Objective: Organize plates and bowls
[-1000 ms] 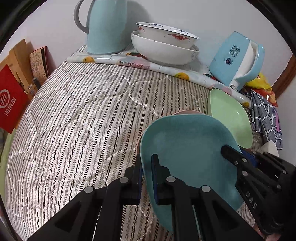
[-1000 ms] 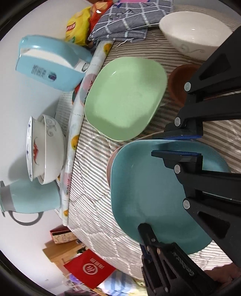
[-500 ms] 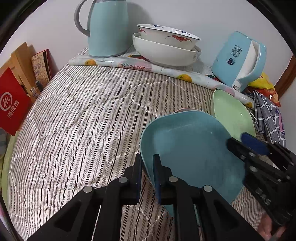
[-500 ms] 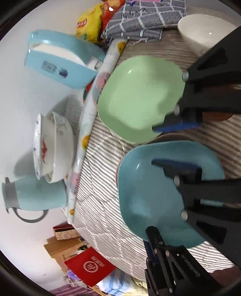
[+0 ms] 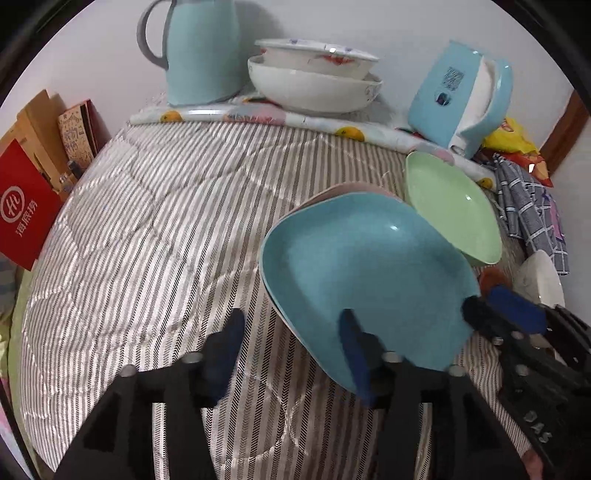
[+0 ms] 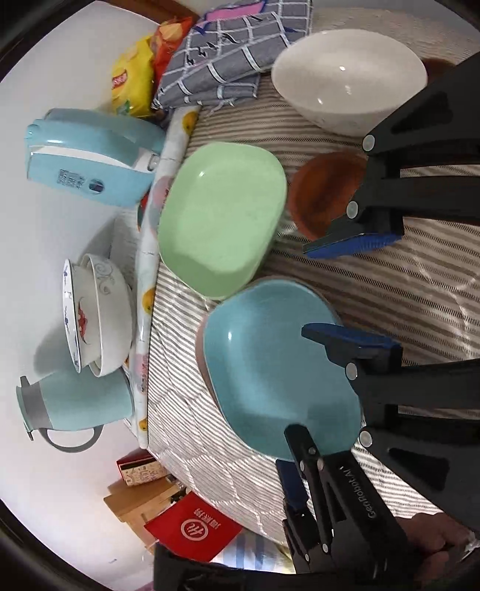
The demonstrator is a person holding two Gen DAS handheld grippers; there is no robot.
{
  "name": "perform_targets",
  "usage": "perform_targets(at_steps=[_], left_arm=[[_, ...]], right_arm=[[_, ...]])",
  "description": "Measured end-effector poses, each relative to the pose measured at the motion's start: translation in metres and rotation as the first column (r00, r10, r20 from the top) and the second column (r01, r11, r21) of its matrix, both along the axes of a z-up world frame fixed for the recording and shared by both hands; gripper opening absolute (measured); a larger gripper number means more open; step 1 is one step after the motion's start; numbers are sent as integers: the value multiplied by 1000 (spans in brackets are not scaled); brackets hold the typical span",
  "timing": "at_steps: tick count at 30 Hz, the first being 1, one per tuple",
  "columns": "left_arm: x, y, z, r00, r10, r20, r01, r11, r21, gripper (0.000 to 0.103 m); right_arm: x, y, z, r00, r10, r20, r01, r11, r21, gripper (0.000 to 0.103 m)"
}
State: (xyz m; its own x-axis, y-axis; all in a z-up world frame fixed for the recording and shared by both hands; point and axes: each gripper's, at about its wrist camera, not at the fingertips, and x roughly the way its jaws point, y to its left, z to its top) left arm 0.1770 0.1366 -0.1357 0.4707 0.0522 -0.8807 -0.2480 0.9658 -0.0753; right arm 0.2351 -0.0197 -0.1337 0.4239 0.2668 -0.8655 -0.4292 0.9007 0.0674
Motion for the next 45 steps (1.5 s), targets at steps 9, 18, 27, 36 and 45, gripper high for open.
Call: perform_targets(at_steps=[9,18,27,36,45], left_arm=[[-9,7,8,1000,6,30,-6,1000,-6,54],[-3,7,11,999,3,43,-3,1000,-13,54],[16,-17,40,993,-28,119,27,1000,10,54],[47,-47,64,980,-73,184,56,994,97,54],[87,-63,62,983,-105,150,89,990,110,54]], right_arm=[[14,8,-18,999,-45,4,45,999,-2,10],[19,0,-6,998,-59,23,59,998,15,28],[21,-50,37,981,-161,106,157,987,47,60],[37,-85,55,971,-191,147,183,981,64,71],[60,-95,45,963,-249,100,246,969,34,71]])
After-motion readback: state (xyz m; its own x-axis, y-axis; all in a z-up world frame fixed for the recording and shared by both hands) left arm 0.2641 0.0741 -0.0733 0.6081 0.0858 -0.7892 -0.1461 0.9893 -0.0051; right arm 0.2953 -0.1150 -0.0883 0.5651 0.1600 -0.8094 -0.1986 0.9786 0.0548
